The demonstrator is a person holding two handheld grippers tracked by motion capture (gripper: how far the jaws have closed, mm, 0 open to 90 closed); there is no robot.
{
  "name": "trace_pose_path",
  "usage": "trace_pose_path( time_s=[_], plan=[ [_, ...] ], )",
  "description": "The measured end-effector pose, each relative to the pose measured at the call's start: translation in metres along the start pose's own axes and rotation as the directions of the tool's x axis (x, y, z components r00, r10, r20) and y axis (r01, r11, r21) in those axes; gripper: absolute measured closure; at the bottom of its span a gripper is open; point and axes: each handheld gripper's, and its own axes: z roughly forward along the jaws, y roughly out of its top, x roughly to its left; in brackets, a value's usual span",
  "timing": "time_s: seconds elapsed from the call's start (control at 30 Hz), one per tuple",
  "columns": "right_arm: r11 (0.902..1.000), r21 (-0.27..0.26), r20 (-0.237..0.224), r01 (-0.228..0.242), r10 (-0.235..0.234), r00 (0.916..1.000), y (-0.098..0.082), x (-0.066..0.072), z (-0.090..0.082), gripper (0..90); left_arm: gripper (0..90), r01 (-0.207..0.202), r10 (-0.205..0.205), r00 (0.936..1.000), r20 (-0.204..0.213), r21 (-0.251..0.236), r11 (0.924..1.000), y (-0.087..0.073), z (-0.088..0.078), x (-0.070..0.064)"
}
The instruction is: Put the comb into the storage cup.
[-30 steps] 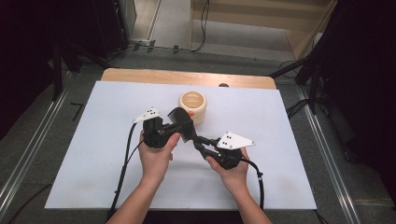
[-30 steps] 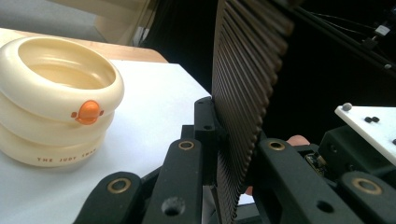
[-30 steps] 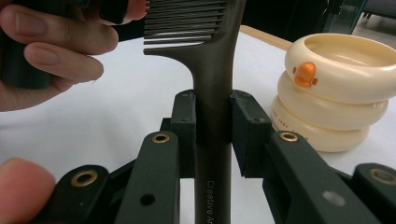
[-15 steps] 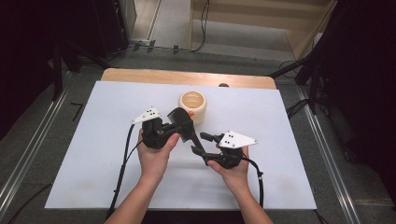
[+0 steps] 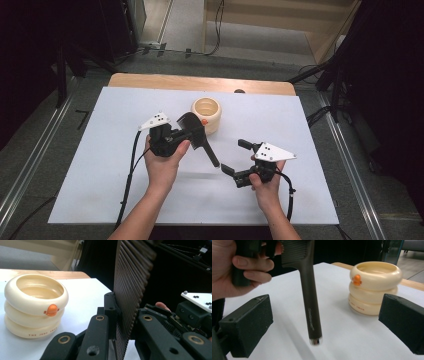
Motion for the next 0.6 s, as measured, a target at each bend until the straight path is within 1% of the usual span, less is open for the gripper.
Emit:
trace_pose_path(
  time_s=[0.13, 0.2, 0.3, 0.43, 0.6],
  plan=[
    [1.0000, -0.004, 0.037, -0.005, 0.005, 0.9993, -0.007, -0.006, -0.014, 0.0, 84.5, -0.002, 0.002, 1.0000, -0.005, -0.002, 1.0000, 0.002, -0.002, 0.002],
    [0.9999, -0.012, 0.039, -0.011, 0.011, 0.9992, -0.010, -0.009, -0.021, 0.0, 84.5, -0.001, 0.001, 1.0000, -0.006, -0.008, 1.0000, 0.003, -0.003, 0.003],
    [0.9997, -0.019, 0.058, -0.014, 0.016, 0.9982, -0.014, -0.014, -0.033, 0.0, 84.5, -0.003, 0.003, 1.0000, -0.006, -0.009, 1.0000, 0.005, -0.004, 0.003],
    [0.9998, -0.012, 0.085, -0.014, 0.015, 0.9963, -0.021, -0.017, -0.046, 0.0, 84.4, -0.012, 0.012, 0.9999, -0.012, -0.009, 0.9999, 0.009, -0.006, 0.003],
    [0.9998, 0.000, 0.116, -0.018, 0.018, 0.9931, -0.029, -0.022, -0.060, 0.0, 84.4, -0.016, 0.015, 0.9997, -0.018, -0.022, 0.9996, 0.013, -0.010, 0.004]
  ],
)
